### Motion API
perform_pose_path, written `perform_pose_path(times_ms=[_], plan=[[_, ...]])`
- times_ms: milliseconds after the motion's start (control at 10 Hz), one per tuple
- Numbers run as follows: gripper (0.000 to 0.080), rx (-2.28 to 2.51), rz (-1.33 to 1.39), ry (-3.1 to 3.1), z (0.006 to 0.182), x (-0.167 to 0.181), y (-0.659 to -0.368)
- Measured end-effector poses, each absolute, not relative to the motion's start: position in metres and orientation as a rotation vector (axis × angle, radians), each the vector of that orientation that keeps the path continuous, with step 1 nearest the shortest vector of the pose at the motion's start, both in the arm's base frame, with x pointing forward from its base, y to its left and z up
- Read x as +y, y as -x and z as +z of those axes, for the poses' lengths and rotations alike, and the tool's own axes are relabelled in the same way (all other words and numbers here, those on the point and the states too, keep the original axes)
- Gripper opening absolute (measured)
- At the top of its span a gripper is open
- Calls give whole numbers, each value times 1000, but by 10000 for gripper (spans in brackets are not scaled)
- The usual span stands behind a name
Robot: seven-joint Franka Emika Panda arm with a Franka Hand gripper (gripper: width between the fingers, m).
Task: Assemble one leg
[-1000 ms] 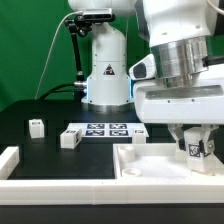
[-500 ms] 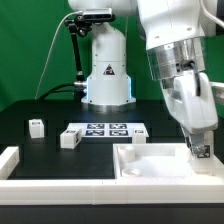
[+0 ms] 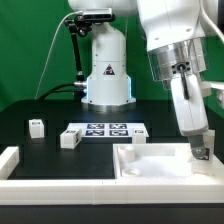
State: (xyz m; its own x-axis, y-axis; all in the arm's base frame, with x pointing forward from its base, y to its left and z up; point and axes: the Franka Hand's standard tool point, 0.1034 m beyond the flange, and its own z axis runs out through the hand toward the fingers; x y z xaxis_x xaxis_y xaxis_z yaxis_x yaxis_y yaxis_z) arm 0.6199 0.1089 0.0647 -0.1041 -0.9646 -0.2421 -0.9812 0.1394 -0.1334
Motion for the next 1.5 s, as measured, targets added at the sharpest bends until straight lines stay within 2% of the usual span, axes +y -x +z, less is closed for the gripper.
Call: perform_pose_path(times_ms=[100,200,500,1000,1200,1400,1500], plan=[[629,2023,61,2026,65,107,-621],[643,1902,44,2139,66,107,-621],[649,1353,6,2584,69,116,-620],[649,409,-61,2948,72,121,-622],[649,306,-69,2961,72,121,-622],[393,307,-69,2961,72,121,-622],[393,309,-70,2962,72,119,-622]])
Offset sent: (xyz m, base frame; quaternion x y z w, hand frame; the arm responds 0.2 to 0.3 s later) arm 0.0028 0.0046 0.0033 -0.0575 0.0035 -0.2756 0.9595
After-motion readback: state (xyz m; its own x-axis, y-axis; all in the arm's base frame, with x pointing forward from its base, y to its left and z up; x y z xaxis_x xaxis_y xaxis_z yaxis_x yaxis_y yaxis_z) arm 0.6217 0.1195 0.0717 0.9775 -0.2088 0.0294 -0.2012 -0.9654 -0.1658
